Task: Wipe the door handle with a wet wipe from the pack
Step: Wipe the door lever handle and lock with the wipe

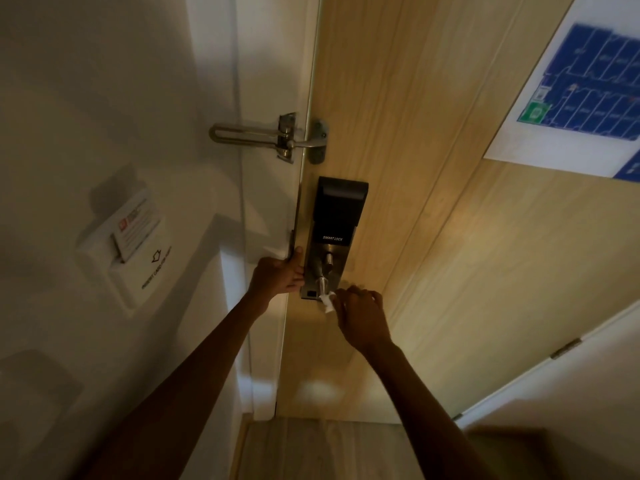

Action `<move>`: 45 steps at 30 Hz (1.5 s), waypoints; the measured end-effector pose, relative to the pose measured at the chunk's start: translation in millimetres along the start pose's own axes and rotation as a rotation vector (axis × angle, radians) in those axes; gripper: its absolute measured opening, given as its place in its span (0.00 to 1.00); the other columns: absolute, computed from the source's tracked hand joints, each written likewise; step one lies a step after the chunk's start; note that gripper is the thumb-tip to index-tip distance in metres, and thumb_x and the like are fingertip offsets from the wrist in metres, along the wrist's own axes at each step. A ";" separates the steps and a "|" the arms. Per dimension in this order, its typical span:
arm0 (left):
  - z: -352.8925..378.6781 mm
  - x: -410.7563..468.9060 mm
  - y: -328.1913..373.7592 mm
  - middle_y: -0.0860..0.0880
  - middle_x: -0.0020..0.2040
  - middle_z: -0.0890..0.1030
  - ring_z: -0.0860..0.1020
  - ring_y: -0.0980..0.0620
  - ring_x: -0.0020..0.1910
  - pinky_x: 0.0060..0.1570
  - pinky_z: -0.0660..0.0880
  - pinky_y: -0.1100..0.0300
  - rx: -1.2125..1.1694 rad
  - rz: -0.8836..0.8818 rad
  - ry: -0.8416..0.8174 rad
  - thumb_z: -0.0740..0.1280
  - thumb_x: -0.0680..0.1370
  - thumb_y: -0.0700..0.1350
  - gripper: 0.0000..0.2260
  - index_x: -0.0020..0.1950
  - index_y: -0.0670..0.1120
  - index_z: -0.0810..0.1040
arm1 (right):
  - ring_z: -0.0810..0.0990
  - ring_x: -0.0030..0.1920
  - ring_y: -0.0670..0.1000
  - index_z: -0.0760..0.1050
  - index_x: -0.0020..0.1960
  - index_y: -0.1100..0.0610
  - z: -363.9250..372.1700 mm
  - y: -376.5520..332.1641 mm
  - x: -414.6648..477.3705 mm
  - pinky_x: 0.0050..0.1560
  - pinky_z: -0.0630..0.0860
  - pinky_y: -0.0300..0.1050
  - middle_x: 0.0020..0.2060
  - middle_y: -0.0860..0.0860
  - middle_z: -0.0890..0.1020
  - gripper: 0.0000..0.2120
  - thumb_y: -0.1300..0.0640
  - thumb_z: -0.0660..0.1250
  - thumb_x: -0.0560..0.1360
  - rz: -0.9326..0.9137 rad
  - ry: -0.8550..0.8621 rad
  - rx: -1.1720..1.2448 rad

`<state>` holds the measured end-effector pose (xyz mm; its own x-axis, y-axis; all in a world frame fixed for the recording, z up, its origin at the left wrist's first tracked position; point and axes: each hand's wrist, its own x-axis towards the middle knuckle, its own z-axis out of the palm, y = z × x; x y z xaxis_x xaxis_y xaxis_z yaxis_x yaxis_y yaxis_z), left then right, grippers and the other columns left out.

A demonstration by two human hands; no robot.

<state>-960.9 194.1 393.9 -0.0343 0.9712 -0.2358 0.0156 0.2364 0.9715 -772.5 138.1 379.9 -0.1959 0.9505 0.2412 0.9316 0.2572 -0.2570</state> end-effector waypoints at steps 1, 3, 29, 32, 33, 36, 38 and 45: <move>-0.3 -0.2 -0.5 0.45 0.45 0.85 0.85 0.53 0.41 0.40 0.82 0.62 -0.007 0.001 -0.005 0.66 0.76 0.60 0.20 0.47 0.43 0.81 | 0.80 0.48 0.53 0.78 0.55 0.52 -3.1 12.0 -1.3 0.62 0.65 0.52 0.46 0.53 0.82 0.14 0.51 0.55 0.81 -0.038 0.000 -0.020; -0.2 -1.2 -1.4 0.46 0.44 0.85 0.85 0.55 0.40 0.38 0.81 0.63 -0.021 0.001 -0.011 0.66 0.75 0.60 0.20 0.48 0.43 0.81 | 0.80 0.46 0.52 0.78 0.53 0.51 -8.4 35.5 -5.3 0.60 0.66 0.52 0.44 0.51 0.82 0.13 0.52 0.55 0.81 -0.072 0.016 -0.037; 1.3 -3.5 -3.7 0.46 0.47 0.85 0.85 0.53 0.43 0.42 0.82 0.62 -0.053 0.012 -0.003 0.67 0.75 0.58 0.16 0.47 0.45 0.81 | 0.73 0.30 0.41 0.78 0.62 0.55 8.7 24.7 -42.8 0.34 0.69 0.32 0.40 0.51 0.85 0.13 0.56 0.64 0.79 0.574 0.452 0.704; 0.6 -3.2 -3.6 0.44 0.48 0.85 0.85 0.52 0.43 0.42 0.82 0.61 -0.046 0.024 0.017 0.68 0.75 0.59 0.20 0.50 0.42 0.81 | 0.74 0.27 0.44 0.78 0.61 0.56 3.1 28.7 -43.4 0.29 0.67 0.30 0.36 0.52 0.85 0.13 0.56 0.65 0.78 0.467 0.440 0.599; 0.1 -3.2 -4.2 0.44 0.48 0.85 0.86 0.52 0.43 0.42 0.82 0.61 -0.038 0.031 0.025 0.68 0.75 0.59 0.21 0.52 0.41 0.81 | 0.76 0.28 0.47 0.79 0.60 0.56 1.6 30.5 -41.3 0.29 0.66 0.29 0.36 0.52 0.85 0.12 0.56 0.65 0.78 0.446 0.433 0.570; -0.2 -4.3 -6.4 0.44 0.50 0.85 0.86 0.53 0.44 0.41 0.82 0.63 -0.006 0.048 0.006 0.67 0.75 0.60 0.24 0.55 0.40 0.81 | 0.73 0.26 0.43 0.79 0.60 0.56 -0.3 32.3 -38.2 0.29 0.66 0.28 0.33 0.50 0.83 0.12 0.56 0.64 0.79 0.420 0.429 0.538; -0.6 -3.1 -7.2 0.43 0.52 0.85 0.85 0.53 0.46 0.41 0.82 0.63 0.010 0.043 -0.008 0.67 0.75 0.61 0.25 0.56 0.40 0.80 | 0.69 0.24 0.41 0.79 0.61 0.56 2.5 31.2 -41.5 0.28 0.66 0.27 0.29 0.50 0.80 0.14 0.54 0.64 0.79 0.426 0.431 0.530; -3.3 -1.1 -5.5 0.42 0.56 0.83 0.83 0.56 0.44 0.39 0.80 0.68 0.035 0.029 -0.055 0.65 0.76 0.60 0.25 0.59 0.39 0.79 | 0.82 0.41 0.57 0.78 0.62 0.55 -1.4 30.7 -32.5 0.41 0.78 0.47 0.42 0.59 0.85 0.13 0.56 0.64 0.79 0.482 0.381 0.653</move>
<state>-964.2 191.7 388.9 0.0216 0.9777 -0.2090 0.0505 0.2077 0.9769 -737.2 114.9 365.5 0.3950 0.8885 0.2335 0.5034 0.0033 -0.8640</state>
